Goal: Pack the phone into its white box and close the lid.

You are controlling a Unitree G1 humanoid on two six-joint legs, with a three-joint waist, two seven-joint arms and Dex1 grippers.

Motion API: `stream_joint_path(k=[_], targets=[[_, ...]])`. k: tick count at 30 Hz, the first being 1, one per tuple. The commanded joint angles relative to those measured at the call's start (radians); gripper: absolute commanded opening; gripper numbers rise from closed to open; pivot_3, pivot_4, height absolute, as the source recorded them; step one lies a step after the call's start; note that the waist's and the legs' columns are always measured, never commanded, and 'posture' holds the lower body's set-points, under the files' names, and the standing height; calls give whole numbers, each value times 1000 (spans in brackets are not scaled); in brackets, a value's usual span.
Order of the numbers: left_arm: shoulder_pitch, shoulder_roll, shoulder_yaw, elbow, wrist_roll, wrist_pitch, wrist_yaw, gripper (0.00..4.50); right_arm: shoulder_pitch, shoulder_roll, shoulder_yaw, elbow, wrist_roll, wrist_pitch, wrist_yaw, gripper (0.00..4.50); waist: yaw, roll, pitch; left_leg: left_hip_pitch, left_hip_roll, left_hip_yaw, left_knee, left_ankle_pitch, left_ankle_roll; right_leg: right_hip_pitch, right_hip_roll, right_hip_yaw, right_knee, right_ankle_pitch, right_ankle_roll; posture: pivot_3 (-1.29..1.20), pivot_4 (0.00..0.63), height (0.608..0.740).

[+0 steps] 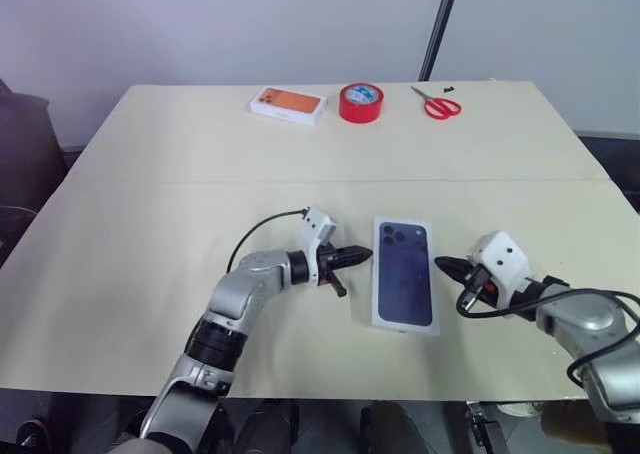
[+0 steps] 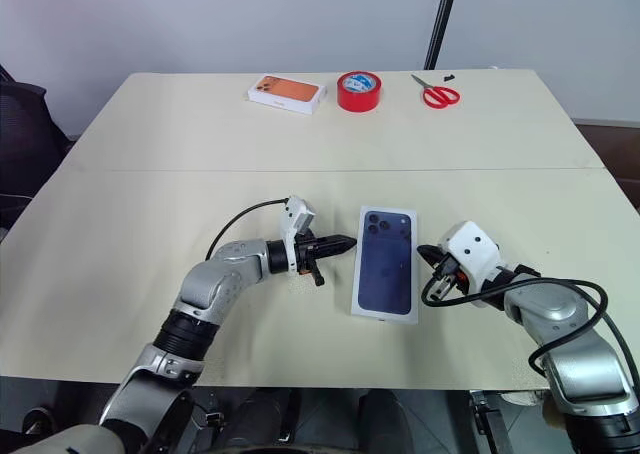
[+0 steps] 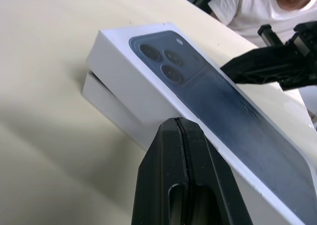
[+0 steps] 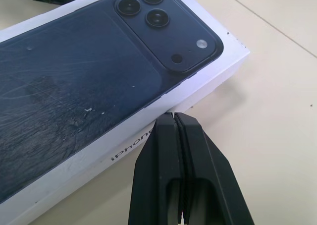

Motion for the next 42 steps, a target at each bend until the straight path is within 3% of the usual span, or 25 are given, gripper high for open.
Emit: stream_joint_path(k=[1,27,37,42], targets=[[-21,-27,-16,-19,-16,-9,-13,0,-33,8,1,-55,36,-8,9,54,0,0,0,0,0,0,0,0,0,0,0,0,0,0,0,0,150,740],[-29,-21,-8,55,47,-3,-4,0,-98,19,145,33,-126,0,-54,54,0,0,0,0,0,0,0,0,0,0,0,0,0,0,0,0,150,740],[-103,-35,58,51,28,-47,35,0,-155,30,-16,21,20,12,-19,54,1,0,0,0,0,0,0,0,0,0,0,0,0,0,0,0,150,740],[-142,-75,50,127,43,-114,35,0,-138,35,27,-6,34,7,-3,54,2,0,0,-1,0,0,0,0,0,0,0,0,-1,0,0,0,150,740]])
